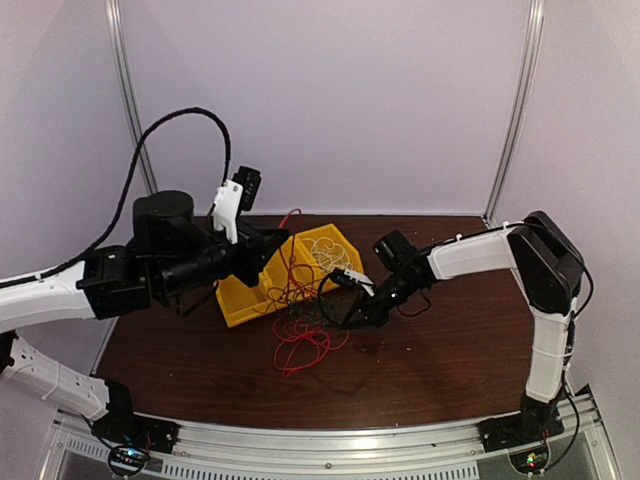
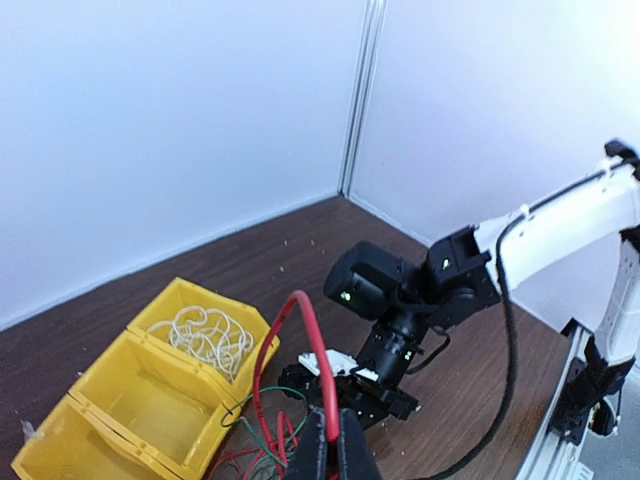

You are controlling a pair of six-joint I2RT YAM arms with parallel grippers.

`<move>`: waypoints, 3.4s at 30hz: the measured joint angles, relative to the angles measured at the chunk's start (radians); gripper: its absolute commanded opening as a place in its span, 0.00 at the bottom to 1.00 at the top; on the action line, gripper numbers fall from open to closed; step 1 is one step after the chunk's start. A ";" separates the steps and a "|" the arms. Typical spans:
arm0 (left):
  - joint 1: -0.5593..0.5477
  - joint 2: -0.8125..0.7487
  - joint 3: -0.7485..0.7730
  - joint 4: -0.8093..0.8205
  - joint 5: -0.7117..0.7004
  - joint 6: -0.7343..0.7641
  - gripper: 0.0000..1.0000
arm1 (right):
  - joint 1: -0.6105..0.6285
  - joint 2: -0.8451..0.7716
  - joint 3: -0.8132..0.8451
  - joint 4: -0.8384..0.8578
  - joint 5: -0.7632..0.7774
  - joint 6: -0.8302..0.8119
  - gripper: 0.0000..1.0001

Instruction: Untangle the cables

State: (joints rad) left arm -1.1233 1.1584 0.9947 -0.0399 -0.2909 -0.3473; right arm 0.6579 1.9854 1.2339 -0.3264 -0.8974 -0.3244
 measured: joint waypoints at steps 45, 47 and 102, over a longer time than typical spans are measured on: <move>-0.023 -0.039 0.160 -0.172 0.054 -0.025 0.00 | 0.190 -0.366 -0.059 -0.069 0.125 -0.245 0.69; -0.023 -0.057 0.160 -0.178 0.027 -0.038 0.00 | 0.201 -0.331 -0.058 -0.049 0.122 -0.238 0.69; 0.002 -0.056 0.333 -0.385 -0.463 0.134 0.00 | -0.080 -0.601 -0.194 0.045 0.217 -0.114 0.60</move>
State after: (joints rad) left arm -1.1217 1.1027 1.3281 -0.4244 -0.7536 -0.2134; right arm 0.5781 1.3842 1.0401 -0.2810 -0.6804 -0.4385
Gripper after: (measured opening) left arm 0.024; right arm 0.600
